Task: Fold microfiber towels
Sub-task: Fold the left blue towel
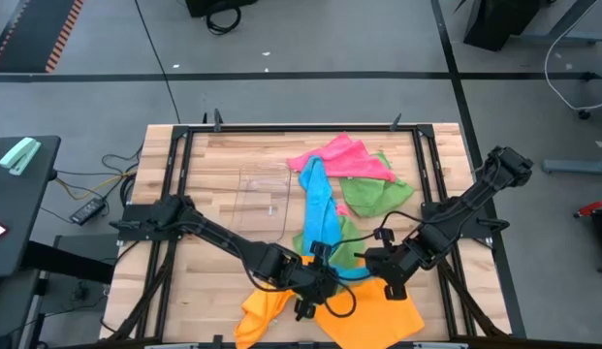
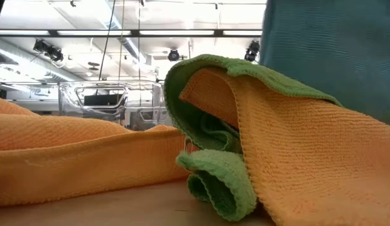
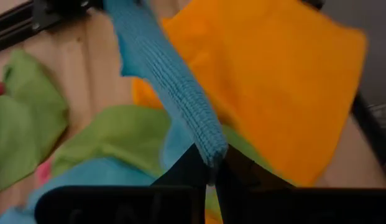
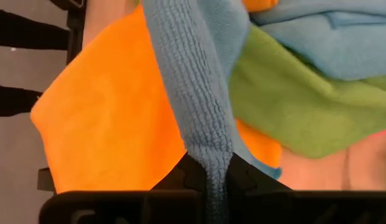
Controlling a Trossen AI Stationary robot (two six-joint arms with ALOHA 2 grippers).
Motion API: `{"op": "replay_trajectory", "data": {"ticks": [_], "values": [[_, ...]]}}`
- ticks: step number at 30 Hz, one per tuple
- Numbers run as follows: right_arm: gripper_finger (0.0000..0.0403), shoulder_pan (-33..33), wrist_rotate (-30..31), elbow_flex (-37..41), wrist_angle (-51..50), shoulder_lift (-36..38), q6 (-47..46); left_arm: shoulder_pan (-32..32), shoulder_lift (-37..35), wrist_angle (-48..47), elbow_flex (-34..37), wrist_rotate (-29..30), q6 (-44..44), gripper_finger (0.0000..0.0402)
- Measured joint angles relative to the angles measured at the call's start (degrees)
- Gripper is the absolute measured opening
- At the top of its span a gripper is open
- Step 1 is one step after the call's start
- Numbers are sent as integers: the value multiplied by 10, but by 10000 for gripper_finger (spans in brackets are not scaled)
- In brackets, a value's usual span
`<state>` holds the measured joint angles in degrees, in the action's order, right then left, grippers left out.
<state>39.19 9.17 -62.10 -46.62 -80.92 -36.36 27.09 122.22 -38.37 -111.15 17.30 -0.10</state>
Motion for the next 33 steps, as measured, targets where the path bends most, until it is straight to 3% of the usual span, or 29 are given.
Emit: {"op": "replay_trajectory", "data": {"ticks": [16, 27, 33], "values": [[23, 24, -9, 1, 23, -12, 8, 5, 8, 18, 0, -17, -38, 23], [23, 51, -9, 0, 60, -74, 6, 17, 21, 44, 0, -29, -53, 31], [23, 57, -19, 0, 105, -95, 16, 25, 26, 47, 0, -51, -63, 16]]}}
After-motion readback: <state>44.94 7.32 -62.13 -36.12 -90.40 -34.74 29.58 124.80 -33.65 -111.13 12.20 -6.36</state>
